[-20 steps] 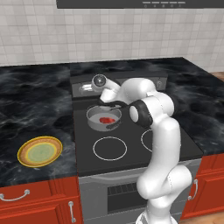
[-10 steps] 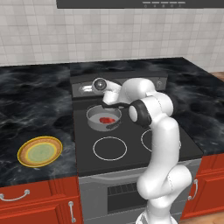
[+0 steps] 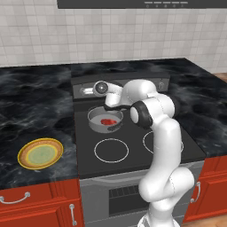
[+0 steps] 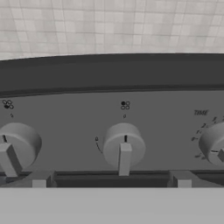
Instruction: Retrieve the frozen meat and place it in the pot on a burner. Then turn the burner on.
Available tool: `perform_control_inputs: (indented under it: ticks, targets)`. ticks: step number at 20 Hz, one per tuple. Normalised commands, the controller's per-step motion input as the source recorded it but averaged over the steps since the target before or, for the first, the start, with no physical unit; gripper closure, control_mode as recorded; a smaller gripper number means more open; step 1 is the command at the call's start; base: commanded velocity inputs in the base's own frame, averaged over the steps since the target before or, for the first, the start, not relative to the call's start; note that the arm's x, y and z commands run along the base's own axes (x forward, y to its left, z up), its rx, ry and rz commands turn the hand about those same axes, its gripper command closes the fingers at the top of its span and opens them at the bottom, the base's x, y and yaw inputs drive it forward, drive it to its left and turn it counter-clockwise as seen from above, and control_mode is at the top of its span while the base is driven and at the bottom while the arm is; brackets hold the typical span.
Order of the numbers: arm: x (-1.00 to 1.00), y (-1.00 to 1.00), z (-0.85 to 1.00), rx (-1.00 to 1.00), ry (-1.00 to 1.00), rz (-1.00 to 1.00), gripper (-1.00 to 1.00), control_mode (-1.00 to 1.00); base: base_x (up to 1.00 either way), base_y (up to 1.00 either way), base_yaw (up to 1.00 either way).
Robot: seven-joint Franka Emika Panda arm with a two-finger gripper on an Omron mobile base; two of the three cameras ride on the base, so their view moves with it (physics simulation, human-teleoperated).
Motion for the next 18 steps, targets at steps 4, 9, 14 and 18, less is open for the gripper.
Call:
perform_control_inputs:
  ticks: [4,9,14,18]
  targets:
    - [0.08,-0.06,0.0,0.0,0.0,0.02,-1.0,-1.0,0.0,0.0,0.0]
    - [0.05,-0.04,0.0,0.0,0.0,0.01,-1.0,-1.0,0.0,0.0,0.0]
    - [0.02,0.0,0.0,0.0,0.0,0.0,-1.0,-1.0,0.0,0.0,0.0]
    - [0.11,0.0,0.0,0.0,0.0,0.0,-1.0,-1.0,0.0,0.0,0.0]
